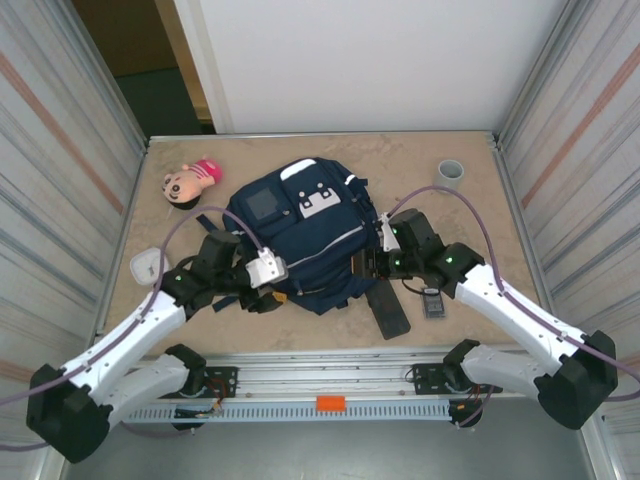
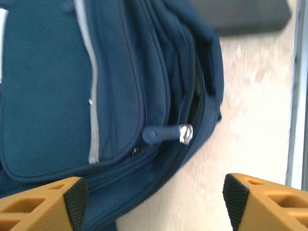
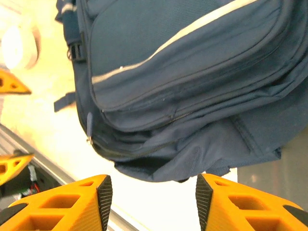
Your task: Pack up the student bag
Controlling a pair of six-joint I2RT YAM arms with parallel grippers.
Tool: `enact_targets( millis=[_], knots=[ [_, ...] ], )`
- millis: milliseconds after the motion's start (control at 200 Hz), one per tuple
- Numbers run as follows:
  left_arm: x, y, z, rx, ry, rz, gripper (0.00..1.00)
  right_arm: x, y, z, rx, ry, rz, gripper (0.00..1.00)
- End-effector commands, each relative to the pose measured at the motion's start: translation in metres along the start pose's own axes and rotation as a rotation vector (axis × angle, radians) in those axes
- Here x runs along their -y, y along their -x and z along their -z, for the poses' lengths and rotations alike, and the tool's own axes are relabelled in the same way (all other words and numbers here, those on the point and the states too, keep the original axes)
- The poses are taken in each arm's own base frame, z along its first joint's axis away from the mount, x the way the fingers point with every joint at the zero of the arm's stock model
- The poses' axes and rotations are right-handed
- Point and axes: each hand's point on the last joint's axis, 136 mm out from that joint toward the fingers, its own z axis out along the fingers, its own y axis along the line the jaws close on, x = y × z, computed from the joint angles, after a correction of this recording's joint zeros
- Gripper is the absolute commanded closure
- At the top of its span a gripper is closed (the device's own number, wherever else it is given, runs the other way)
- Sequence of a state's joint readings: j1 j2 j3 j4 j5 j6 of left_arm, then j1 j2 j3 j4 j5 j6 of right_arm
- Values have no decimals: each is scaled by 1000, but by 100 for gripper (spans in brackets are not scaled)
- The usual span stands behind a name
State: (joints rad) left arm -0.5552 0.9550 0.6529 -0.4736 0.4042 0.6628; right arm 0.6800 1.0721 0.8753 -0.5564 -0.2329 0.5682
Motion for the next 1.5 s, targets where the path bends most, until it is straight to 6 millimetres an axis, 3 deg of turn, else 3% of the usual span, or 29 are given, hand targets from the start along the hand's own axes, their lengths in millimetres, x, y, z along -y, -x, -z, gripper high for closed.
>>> enact_targets(
  millis=[0,251,511,732,817,1057,1318,1493],
  knots=[
    [1,-19,-7,-95,-35,-186,23,-18,-8,6,-13,27,87,50],
    [-17,-32,-39,-131,-11,-278,23,-45,-4,-14,12,145,34,46],
    [-11,-48,-62,-141,-35,-327,40,-47,9,-21,59,146,-14,46],
    [-10,-40,-61,-132,-50,-309,90,-42,12,-27,61,92,-14,45],
    [-6,-29,-56,-84,-48,-317,100,-43,13,-29,60,84,-11,45],
    [0,0,-40,46,-39,-334,100,-75,5,-59,-34,157,36,40],
    [-2,6,-36,77,-14,-336,100,-79,12,-90,-85,117,-14,40],
    [-4,12,-34,100,-4,-332,100,-85,12,-106,-106,62,62,40]
  ],
)
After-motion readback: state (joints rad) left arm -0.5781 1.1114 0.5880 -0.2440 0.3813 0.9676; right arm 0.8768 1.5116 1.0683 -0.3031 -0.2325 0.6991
